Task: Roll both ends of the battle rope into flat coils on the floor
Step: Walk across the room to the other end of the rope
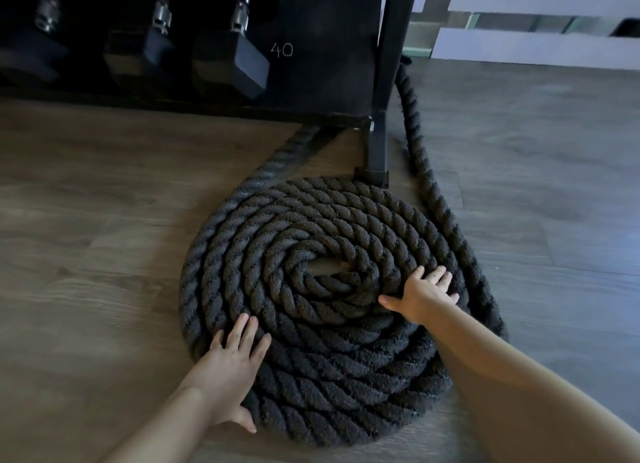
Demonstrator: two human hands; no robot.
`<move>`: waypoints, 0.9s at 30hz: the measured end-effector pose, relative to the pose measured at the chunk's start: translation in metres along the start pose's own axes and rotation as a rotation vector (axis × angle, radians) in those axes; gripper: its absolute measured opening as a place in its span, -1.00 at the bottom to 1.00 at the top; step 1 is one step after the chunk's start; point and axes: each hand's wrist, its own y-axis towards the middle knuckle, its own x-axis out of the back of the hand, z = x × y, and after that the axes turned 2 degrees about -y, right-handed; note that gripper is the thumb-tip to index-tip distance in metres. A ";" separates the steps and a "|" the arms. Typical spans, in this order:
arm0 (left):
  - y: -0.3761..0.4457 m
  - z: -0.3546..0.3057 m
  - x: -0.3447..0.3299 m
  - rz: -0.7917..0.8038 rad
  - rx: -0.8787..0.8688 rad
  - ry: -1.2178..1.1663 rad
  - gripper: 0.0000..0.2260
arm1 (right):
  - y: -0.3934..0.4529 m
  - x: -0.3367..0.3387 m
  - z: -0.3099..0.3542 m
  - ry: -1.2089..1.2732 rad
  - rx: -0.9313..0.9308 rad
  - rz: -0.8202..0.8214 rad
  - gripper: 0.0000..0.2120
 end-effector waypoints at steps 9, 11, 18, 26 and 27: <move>-0.028 -0.016 0.050 -0.111 -0.017 -0.462 -0.17 | -0.072 0.068 0.024 0.367 0.296 -0.097 -0.51; -0.045 -0.012 0.076 -0.341 0.005 -0.683 -0.32 | -0.091 0.096 0.036 0.571 0.371 -0.173 -0.50; -0.088 0.011 0.174 -0.886 0.148 -0.934 -0.26 | -0.164 0.148 0.038 0.877 0.541 -0.176 -0.18; -0.135 -0.001 0.257 -0.430 0.182 -1.316 0.02 | -0.228 0.188 -0.012 0.952 0.402 0.242 -0.15; -0.151 -0.003 0.275 -0.403 0.160 -1.371 0.03 | -0.242 0.203 -0.022 0.976 0.401 0.264 -0.16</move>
